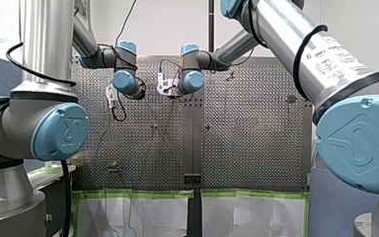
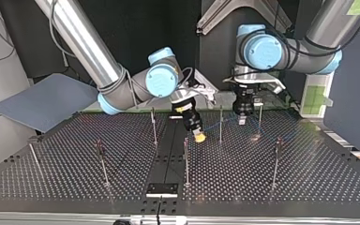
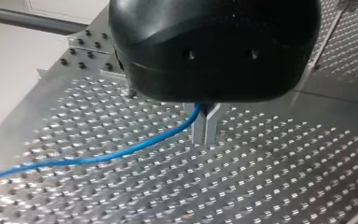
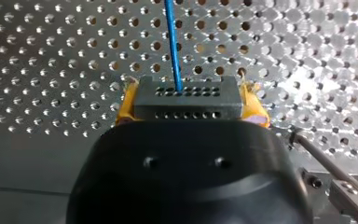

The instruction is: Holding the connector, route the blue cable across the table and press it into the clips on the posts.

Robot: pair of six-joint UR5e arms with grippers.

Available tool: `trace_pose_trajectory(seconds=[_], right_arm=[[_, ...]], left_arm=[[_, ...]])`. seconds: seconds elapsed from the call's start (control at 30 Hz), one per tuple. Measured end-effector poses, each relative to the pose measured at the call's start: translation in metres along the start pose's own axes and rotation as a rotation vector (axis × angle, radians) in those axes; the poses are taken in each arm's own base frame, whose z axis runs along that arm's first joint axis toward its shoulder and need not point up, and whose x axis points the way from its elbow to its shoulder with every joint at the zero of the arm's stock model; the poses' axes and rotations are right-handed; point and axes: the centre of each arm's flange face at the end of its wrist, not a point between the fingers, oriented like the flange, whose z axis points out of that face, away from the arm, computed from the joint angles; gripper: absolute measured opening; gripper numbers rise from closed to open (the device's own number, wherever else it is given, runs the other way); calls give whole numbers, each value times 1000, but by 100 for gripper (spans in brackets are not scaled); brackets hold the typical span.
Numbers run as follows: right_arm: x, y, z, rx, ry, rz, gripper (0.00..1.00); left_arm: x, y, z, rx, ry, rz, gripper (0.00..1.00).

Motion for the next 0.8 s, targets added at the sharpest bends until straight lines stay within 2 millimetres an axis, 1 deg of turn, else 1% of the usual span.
trace_pose_trajectory(seconds=[0.07,0.27,0.37,0.47,0.57,0.8], right_arm=[[-4,1,-1,-1,-7,0,0],[-26,6,-6,-6,-50,-8,0],[-38,7,-9,-7,-76,-14,0],[-50,8,-13,-7,-98,-22,0],[-64,8,-15,-2,-124,-31,0],[-110,2,-16,18,-196,-55,0]], left_arm=[[15,1,-2,-4,17,-1,0],[60,9,-10,-24,90,14,0],[78,13,-14,-32,114,9,0],[87,15,-16,-33,121,4,0],[91,15,-18,-24,120,0,0],[94,14,-15,-10,100,-22,0]])
